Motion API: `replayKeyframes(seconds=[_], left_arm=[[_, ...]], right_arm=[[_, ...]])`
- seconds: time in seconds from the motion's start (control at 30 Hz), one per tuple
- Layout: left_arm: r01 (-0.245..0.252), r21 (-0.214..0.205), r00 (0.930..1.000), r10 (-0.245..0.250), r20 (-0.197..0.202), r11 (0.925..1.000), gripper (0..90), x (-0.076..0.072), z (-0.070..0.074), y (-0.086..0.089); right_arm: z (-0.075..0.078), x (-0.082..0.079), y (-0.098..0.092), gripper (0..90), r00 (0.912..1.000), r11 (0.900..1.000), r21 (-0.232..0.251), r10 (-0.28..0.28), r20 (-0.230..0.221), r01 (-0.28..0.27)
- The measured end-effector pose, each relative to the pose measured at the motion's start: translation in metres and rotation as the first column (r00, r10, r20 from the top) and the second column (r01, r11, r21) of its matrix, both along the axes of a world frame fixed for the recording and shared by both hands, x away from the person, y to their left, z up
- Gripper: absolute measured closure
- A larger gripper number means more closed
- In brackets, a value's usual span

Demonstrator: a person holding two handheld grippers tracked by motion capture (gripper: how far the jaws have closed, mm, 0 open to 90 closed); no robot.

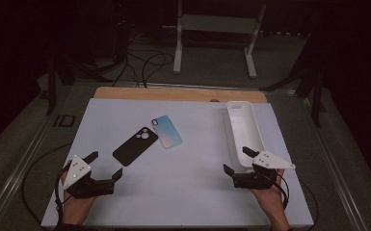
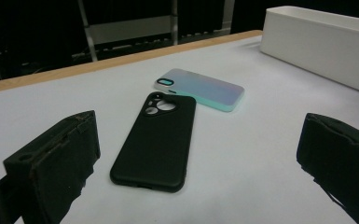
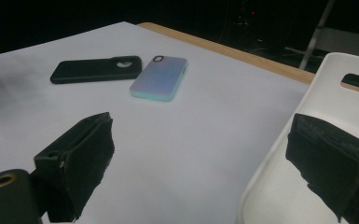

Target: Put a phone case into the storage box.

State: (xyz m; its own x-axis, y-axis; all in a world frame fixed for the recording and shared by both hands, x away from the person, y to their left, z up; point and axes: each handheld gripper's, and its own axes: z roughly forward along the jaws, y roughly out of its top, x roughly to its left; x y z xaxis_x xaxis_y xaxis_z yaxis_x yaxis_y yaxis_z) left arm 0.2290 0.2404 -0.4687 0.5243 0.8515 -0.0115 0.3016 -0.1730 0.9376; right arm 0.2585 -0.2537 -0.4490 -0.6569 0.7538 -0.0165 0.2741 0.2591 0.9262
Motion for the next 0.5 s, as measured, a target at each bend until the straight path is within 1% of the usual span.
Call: replayKeyframes(seconds=[0.1,0.13,0.33,0.5], left_arm=[[-0.004,-0.002,1.0000,0.004,0.001,1.0000,0.0,-0.001,0.000,0.000],[-0.004,-0.002,1.0000,0.004,0.002,1.0000,0.0,-0.001,0.000,0.000],[-0.004,0.005,1.0000,0.004,0.000,1.0000,0.0,-0.001,0.000,0.000],[-0.004,0.004,1.0000,0.004,0.000,1.0000,0.0,-0.001,0.000,0.000]], right_arm=[[0.003,0.001,0.002,7.3,1.0000,1.0000,0.004,-0.003,-0.002,0.003],[0.006,0.002,0.003,7.4,1.0000,1.0000,-0.003,-0.004,0.003,0.004],[0.012,0.006,0.009,7.4,1.0000,0.9999,-0.015,-0.001,-0.001,0.001],[0.015,0.010,0.014,7.4,0.9999,0.9998,-0.019,-0.008,-0.014,0.008]])
